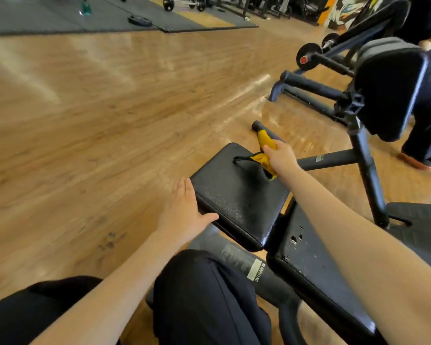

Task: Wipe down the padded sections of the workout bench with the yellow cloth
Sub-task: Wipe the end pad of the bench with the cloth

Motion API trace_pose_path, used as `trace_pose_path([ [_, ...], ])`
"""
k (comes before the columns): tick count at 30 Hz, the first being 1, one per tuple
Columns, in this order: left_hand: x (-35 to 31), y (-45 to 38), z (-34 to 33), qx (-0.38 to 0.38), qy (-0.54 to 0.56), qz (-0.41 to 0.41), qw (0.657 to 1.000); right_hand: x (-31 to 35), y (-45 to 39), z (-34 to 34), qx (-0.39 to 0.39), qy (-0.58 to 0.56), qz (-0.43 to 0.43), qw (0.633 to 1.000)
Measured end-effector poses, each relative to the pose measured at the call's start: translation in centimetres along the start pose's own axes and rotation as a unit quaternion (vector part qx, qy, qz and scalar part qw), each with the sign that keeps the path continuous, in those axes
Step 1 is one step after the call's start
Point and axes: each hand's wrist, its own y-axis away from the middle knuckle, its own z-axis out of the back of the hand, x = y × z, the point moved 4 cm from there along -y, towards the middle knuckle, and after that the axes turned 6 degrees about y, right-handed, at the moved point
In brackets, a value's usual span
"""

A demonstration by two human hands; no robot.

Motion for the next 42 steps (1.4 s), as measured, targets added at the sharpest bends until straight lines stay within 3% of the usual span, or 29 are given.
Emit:
trace_pose_path([
  [3, 0.0, 0.0, -0.3, -0.027, -0.007, 0.000, 1.000, 1.7, -2.9, -2.2, 0.050, 0.141, 0.071, 0.986],
  [9, 0.3, -0.8, -0.3, -0.036, -0.013, -0.003, 0.999, 4.2, -5.4, -7.1, 0.145, 0.241, 0.158, 0.947],
  [13, 0.4, -1.2, -0.2, -0.028, 0.003, 0.001, 1.000, 4.6, -6.0, -7.9, 0.150, 0.280, 0.192, 0.928],
  [17, 0.5, -1.4, -0.1, -0.024, 0.030, 0.015, 0.999, 6.2, -3.2, -10.5, 0.220, 0.362, 0.277, 0.862],
  [21, 0.9, -1.1, 0.1, -0.024, 0.054, 0.037, 0.998, 6.3, 0.2, -12.3, 0.297, 0.355, 0.356, 0.812],
  [26, 0.9, -0.6, -0.1, -0.013, 0.087, 0.045, 0.995, 5.7, -2.8, -9.9, 0.205, 0.341, 0.296, 0.868],
  [30, 1.0, -0.4, -0.2, -0.031, 0.122, 0.061, 0.990, 5.9, -0.9, -11.9, 0.207, 0.373, 0.321, 0.845],
  [35, 1.1, -0.4, -0.1, -0.045, 0.125, 0.050, 0.990, 5.6, 2.3, -12.5, 0.247, 0.312, 0.401, 0.825],
  [39, 1.1, -0.7, -0.3, -0.023, 0.135, 0.056, 0.989, 6.0, 0.3, -12.4, 0.245, 0.308, 0.337, 0.855],
  [42, 1.2, -0.6, -0.4, -0.019, 0.147, 0.046, 0.988, 6.3, 0.7, -12.9, 0.221, 0.351, 0.337, 0.845],
])
